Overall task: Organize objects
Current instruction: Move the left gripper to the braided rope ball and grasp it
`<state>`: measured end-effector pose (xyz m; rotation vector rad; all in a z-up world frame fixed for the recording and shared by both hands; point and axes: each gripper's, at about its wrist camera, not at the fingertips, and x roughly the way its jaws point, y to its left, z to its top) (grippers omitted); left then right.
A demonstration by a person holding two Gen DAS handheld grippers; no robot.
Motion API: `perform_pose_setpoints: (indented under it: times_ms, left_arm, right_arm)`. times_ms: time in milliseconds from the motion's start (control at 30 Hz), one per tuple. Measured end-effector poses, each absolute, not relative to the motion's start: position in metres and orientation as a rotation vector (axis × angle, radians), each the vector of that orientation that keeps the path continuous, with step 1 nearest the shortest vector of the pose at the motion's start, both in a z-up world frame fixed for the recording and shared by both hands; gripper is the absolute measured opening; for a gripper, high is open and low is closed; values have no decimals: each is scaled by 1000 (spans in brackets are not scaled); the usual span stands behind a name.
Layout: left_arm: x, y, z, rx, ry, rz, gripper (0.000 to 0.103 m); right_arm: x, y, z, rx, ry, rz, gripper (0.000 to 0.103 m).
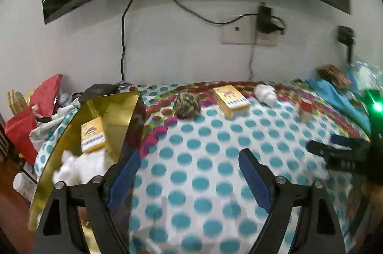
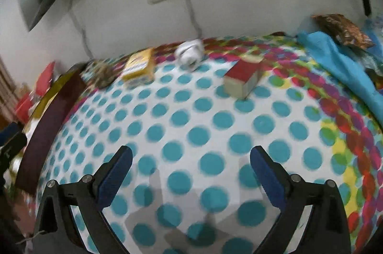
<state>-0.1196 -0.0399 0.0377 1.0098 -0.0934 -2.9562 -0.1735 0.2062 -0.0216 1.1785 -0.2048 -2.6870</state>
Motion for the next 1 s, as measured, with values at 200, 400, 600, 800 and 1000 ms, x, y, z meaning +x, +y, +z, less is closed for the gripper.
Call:
perform_pose_setpoints:
  times_ms: [200,400,600,800,1000]
  left_arm:
    - [-180,-31,19,1084,-180,-2858,86]
    - [-236,-38,-3,1149,-166,-2805,86]
    - [-295,-56,-25,1247,6,-2737,86]
    - [-326,-55,-40,1301,5,-2706,88]
    - [-321,-53,-36,1290,5,-2728,56]
  right_arm:
    - [-217,225,-21,1231,-173,-2810,99]
    - [-234,242,-29,1317,-276,-2760,103]
    - [-229,251,-27,1264,-384,-2728,103]
    - [-232,245,-26,1285,-352,-2737,103]
    - [-236,243,-25,1294,-347,-2750,103]
